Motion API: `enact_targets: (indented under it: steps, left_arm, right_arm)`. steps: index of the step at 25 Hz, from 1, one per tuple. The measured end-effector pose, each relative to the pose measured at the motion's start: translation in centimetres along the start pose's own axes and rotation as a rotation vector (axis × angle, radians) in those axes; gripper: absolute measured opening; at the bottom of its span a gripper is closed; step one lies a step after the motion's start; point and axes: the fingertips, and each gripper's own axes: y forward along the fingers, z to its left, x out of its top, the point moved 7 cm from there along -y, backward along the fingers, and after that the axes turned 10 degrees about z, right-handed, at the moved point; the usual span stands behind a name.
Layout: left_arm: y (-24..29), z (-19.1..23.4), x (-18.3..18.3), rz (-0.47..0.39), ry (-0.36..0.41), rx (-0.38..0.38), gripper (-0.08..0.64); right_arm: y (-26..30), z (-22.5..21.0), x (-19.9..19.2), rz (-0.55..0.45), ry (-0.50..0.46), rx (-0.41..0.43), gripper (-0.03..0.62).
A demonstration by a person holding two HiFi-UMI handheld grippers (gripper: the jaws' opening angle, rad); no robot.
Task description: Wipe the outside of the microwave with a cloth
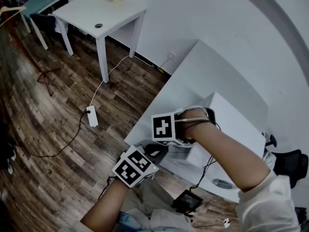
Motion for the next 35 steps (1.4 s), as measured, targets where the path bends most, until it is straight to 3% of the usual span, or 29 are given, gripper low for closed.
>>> enact_targets:
  steps: [12,17,20,24,28,32,35]
  left_arm:
    - [-3.2,-1.7,-2.3,-0.002,0.039,-0.023,0.002]
    - [-5.6,-3.0,-1.7,-0.044,0.077,-0.054,0.002]
    - [-6.7,-4.3,-0.4,-0.072,0.126,-0.068,0.002]
    - [-8.1,-6.1,2.4,-0.125,0.212,-0.086,0.002]
    - [-8.9,-8.3,4.9,-0.178,0.262,-0.125,0.002]
    - [-7.7,-10.9,6.9,-0.161,0.33,-0.173,0.003]
    - [-5.4,-12.9,8.4,-0.124,0.393,-0.211,0.003]
  right_arm:
    - [-2.0,5.9,2.1,-0.086,-0.017,0.11,0.097]
    - [-4.8,8.3,0.8,-0.258,0.023,0.17,0.097]
    - [-5.8,10.1,-1.8,-0.368,0.072,0.156,0.097]
    - [-5.9,12.3,-5.8,-0.533,0.2,0.075,0.097]
    - [-4.6,14.0,-10.4,-0.783,0.428,-0.014,0.097]
    - [-1.4,15.8,-14.4,-0.945,0.644,-0.104,0.097]
    - [1.2,17.2,-16.8,-1.055,0.776,-0.124,0.097]
